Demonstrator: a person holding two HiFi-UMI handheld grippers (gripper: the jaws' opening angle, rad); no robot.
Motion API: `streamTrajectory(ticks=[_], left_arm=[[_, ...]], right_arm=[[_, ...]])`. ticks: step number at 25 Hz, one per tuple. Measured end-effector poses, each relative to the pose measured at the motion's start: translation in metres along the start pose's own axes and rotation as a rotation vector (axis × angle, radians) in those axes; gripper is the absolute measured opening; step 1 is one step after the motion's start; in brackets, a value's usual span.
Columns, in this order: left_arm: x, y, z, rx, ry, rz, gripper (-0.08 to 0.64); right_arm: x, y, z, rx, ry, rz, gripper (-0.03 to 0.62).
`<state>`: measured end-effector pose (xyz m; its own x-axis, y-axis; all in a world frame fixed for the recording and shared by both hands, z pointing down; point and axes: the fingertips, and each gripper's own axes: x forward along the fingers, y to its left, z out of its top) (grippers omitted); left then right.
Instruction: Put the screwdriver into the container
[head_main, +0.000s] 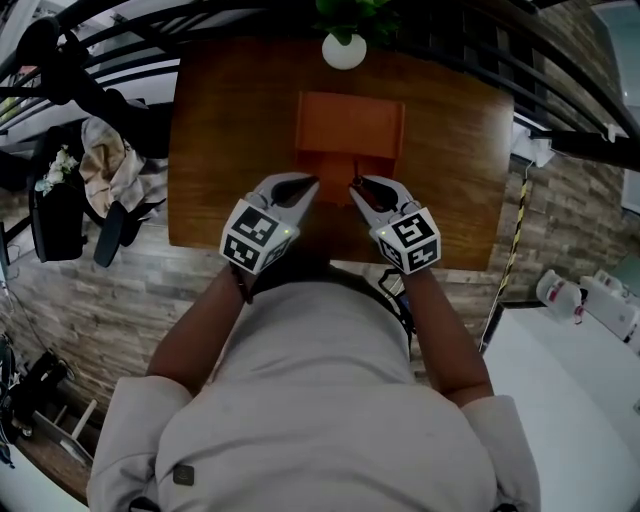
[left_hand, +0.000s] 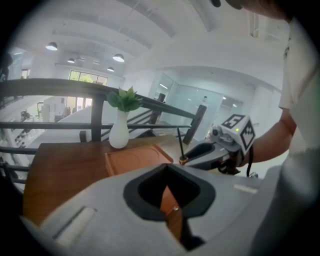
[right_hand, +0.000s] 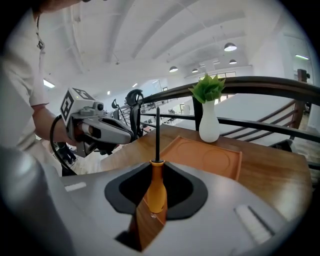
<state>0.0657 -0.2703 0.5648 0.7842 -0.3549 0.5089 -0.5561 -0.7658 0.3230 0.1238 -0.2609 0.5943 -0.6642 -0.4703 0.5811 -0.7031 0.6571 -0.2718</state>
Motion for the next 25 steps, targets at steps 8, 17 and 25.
streamTrajectory(ticks=[8, 17, 25], left_arm=[[0.016, 0.015, -0.03, -0.013, 0.08, -0.014, 0.005], [0.032, 0.023, -0.037, -0.015, 0.114, -0.022, 0.005], [0.041, 0.037, -0.044, -0.022, 0.124, -0.018, 0.005]], right_arm=[[0.024, -0.011, -0.019, -0.027, 0.076, -0.001, 0.083], [0.04, -0.02, -0.037, -0.057, 0.155, 0.019, 0.083], [0.058, -0.03, -0.056, -0.078, 0.241, 0.018, 0.084]])
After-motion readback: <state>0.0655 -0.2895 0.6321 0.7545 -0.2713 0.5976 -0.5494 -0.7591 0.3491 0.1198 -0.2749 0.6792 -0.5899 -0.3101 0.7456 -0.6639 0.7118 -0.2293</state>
